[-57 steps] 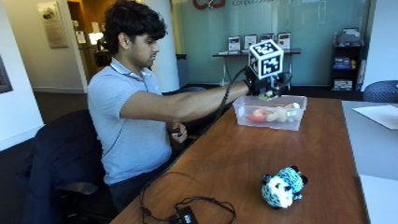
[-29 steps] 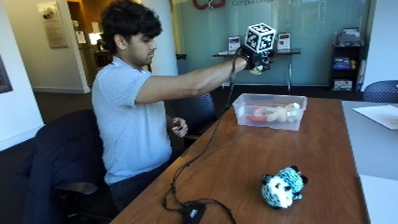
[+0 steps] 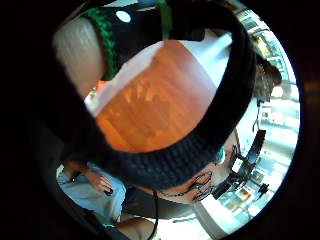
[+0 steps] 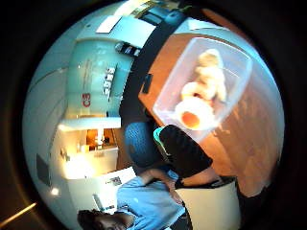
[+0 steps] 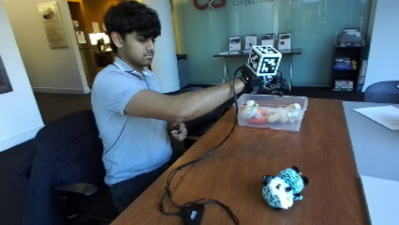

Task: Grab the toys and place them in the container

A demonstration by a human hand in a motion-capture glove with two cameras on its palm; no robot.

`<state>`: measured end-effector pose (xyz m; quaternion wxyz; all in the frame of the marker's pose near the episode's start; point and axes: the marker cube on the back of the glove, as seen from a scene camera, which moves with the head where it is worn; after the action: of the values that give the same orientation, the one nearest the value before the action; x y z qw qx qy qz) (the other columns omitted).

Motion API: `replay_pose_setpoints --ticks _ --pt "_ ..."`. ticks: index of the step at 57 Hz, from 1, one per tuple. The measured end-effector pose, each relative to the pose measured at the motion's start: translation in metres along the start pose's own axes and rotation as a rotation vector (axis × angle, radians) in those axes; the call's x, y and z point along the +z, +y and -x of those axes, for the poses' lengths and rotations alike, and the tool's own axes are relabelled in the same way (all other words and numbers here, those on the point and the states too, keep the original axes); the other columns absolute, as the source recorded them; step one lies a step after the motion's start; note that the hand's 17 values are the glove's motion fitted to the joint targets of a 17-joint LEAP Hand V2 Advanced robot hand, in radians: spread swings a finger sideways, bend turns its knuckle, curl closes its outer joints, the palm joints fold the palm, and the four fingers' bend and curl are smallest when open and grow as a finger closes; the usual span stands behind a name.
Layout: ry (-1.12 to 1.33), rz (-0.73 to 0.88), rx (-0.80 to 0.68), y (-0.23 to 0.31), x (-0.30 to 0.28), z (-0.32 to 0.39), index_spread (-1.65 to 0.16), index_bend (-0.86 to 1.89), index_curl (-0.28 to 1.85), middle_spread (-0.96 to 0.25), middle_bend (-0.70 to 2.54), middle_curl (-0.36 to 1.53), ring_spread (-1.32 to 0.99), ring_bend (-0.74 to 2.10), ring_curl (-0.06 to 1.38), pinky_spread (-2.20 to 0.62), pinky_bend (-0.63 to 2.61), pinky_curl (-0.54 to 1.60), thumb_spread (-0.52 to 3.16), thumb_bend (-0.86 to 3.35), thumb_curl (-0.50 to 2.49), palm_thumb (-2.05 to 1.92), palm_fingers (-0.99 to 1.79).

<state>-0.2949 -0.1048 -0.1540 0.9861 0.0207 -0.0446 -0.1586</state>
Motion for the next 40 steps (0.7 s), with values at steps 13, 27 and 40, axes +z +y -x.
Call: replay_pose_setpoints --ticks 13,27,40 --pt "0.197 -0.034 0.426 0.060 0.004 -0.185 -0.32 0.15 0.27 -0.01 0.14 0.32 -0.02 0.21 0.30 0.09 0.93 0.33 1.32 -0.03 0.23 -0.04 -0.14" --pt "0.210 0.017 0.751 0.121 0.044 -0.343 -0.32 0.14 0.27 -0.01 0.14 0.29 -0.01 0.17 0.28 0.10 0.92 0.33 1.34 0.00 0.26 0.01 -0.16" --pt "0.349 -0.132 0.635 0.130 0.077 -0.373 -0.30 -0.08 0.14 -0.02 0.37 0.34 -0.08 0.56 0.37 -0.03 0.99 0.34 1.60 0.11 0.28 0.15 0.20"
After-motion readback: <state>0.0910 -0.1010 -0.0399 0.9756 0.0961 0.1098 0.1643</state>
